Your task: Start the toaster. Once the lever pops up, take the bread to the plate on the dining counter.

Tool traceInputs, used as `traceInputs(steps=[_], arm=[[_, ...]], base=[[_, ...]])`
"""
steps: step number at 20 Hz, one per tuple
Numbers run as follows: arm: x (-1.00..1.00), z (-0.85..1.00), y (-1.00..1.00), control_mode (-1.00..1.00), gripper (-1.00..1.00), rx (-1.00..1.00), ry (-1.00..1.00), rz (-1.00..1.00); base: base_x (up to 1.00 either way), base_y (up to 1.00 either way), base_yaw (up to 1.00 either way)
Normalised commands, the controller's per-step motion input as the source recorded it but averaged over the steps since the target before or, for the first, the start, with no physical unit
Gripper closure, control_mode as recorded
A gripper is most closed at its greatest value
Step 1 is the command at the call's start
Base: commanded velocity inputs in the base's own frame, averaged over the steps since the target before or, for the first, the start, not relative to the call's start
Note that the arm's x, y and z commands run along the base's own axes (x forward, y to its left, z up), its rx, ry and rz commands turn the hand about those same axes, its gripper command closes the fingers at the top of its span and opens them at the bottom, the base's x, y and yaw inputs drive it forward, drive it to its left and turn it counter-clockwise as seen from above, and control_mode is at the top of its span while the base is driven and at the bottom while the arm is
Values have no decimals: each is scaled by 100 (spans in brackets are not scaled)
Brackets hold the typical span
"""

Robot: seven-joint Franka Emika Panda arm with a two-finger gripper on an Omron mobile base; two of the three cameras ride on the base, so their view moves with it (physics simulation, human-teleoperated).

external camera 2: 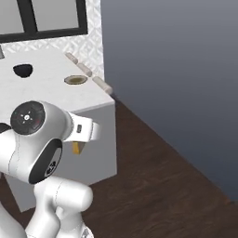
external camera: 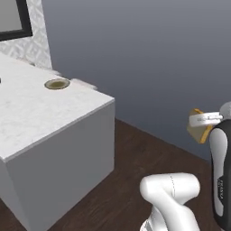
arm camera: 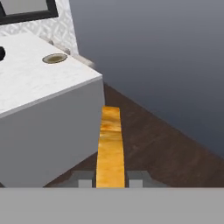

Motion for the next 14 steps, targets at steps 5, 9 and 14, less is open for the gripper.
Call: traceInputs(steps=[5, 9, 14], arm=[[0, 0, 0, 100, 100, 0, 0, 0], [0, 0, 0, 100, 100, 0, 0, 0], [0, 0, 0, 100, 100, 0, 0, 0]], base=[[100, -25, 37], [92, -47, 42], [44, -80, 34]])
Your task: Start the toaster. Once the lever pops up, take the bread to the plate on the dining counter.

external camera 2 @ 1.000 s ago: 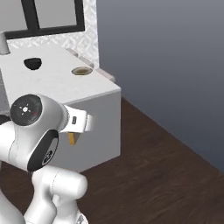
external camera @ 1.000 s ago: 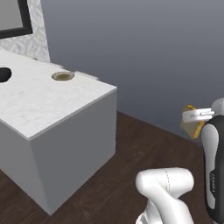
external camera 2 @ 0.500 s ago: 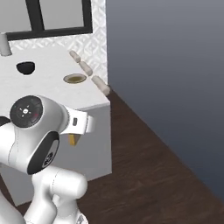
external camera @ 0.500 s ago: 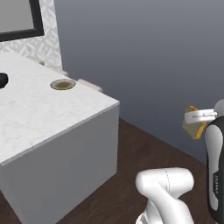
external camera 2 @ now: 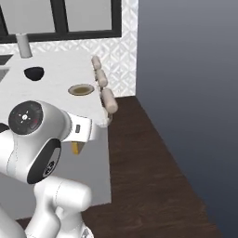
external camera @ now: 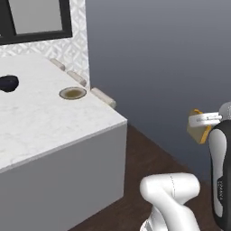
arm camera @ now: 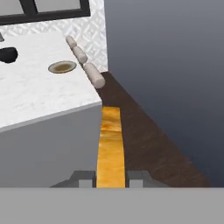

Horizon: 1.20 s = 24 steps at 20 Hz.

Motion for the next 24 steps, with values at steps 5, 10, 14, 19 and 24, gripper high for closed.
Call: traceInputs(steps=[5, 10, 14, 19, 24], arm=[[0, 0, 0, 100, 100, 0, 0, 0], [0, 0, 0, 100, 100, 0, 0, 0], [0, 0, 0, 100, 100, 0, 0, 0], [0, 0, 0, 100, 100, 0, 0, 0], [0, 0, 0, 100, 100, 0, 0, 0]], base=[[52, -84, 26], [85, -65, 27], [89, -74, 30], [81, -67, 28], [98, -51, 25]])
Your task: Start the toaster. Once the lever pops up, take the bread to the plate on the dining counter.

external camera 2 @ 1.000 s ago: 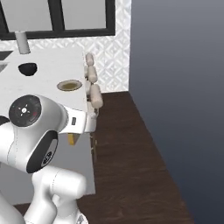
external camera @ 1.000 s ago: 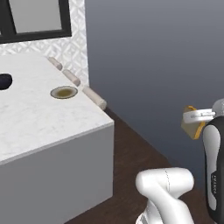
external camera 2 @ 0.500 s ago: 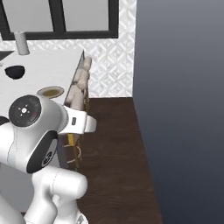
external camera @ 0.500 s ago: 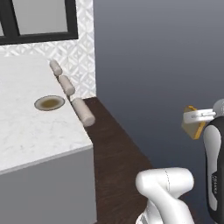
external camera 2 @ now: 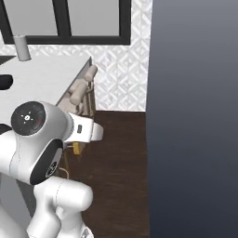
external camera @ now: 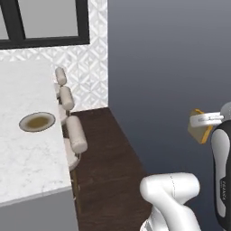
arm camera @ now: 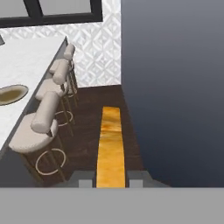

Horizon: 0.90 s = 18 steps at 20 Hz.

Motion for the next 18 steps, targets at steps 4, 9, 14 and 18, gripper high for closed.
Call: traceInputs(steps=[4, 9, 14, 18], arm=[[0, 0, 0, 100, 100, 0, 0, 0], [0, 0, 0, 100, 100, 0, 0, 0], [0, 0, 0, 100, 100, 0, 0, 0], [0, 0, 0, 100, 100, 0, 0, 0]], base=[[100, -20, 25], [100, -16, 30], [99, -52, 43], [70, -61, 58]])
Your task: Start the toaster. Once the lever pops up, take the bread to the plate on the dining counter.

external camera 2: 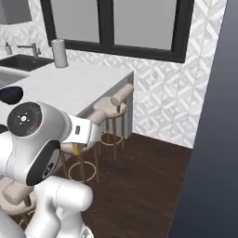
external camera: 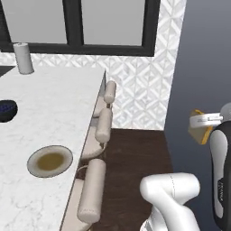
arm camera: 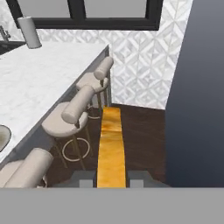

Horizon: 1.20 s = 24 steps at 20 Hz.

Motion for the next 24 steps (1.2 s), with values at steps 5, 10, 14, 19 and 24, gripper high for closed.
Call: traceInputs(steps=[5, 10, 14, 19, 24], arm=[[0, 0, 0, 100, 100, 0, 0, 0], [0, 0, 0, 100, 100, 0, 0, 0], [0, 0, 0, 100, 100, 0, 0, 0], [0, 0, 0, 100, 100, 0, 0, 0], [0, 0, 0, 100, 100, 0, 0, 0]], base=[[23, -49, 76], [6, -29, 88], [0, -25, 91], [1, -68, 71], [6, -63, 50]])
